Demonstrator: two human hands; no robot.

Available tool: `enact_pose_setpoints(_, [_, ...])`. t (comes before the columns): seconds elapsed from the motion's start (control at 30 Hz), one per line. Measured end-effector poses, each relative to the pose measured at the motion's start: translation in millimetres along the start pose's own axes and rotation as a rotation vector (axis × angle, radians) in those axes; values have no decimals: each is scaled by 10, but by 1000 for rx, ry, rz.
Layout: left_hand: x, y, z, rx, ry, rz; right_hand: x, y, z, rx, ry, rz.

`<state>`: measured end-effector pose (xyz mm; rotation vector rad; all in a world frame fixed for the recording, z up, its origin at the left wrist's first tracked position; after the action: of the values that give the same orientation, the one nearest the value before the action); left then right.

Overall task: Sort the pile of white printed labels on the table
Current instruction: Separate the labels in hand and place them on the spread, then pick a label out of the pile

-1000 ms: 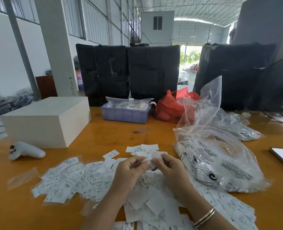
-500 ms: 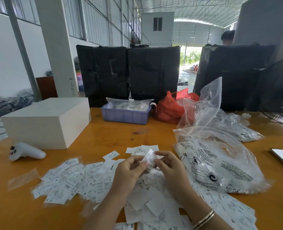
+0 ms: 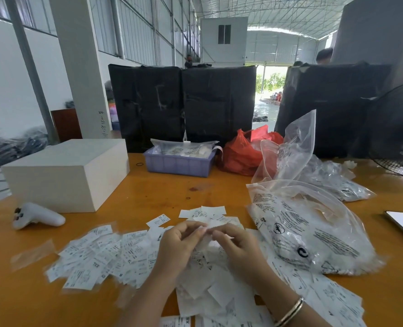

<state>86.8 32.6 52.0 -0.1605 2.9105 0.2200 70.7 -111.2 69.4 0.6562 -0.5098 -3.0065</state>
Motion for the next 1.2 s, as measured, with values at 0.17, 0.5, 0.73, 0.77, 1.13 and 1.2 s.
enact_pose_setpoints(0.17, [-105, 700, 84, -21, 90, -310, -43, 122, -199, -519, -138, -46])
enact_pose_setpoints(0.5, [-141, 1292, 236, -1141, 247, -434, -42, 253, -517, -656, -297, -196])
enact_pose_setpoints(0.73, [30, -38, -150, -301, -143, 167, -27, 223, -510, -959, -315, -211])
enact_pose_setpoints(0.77, [84, -210, -83, -325, -106, 244, -22, 216, -505, -967, -318, -210])
enact_pose_setpoints(1.13, [89, -206, 96, 7, 123, 59, 6, -10, -316, -946, -301, -28])
enact_pose_setpoints(1.2, [93, -231, 144, 80, 211, 138, 0, -19, -293, -941, -289, -5])
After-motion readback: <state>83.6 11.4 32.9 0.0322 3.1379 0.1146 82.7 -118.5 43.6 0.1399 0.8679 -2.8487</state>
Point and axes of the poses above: each hand's wrist, its own x-axis away from the middle knuckle, its own y-axis out of the back of the hand, z = x × y, the point moved 10 cm from there along -x, towards the middle knuckle, and after that the axes turned 2 degrees about -z, right-handed, at the moved point
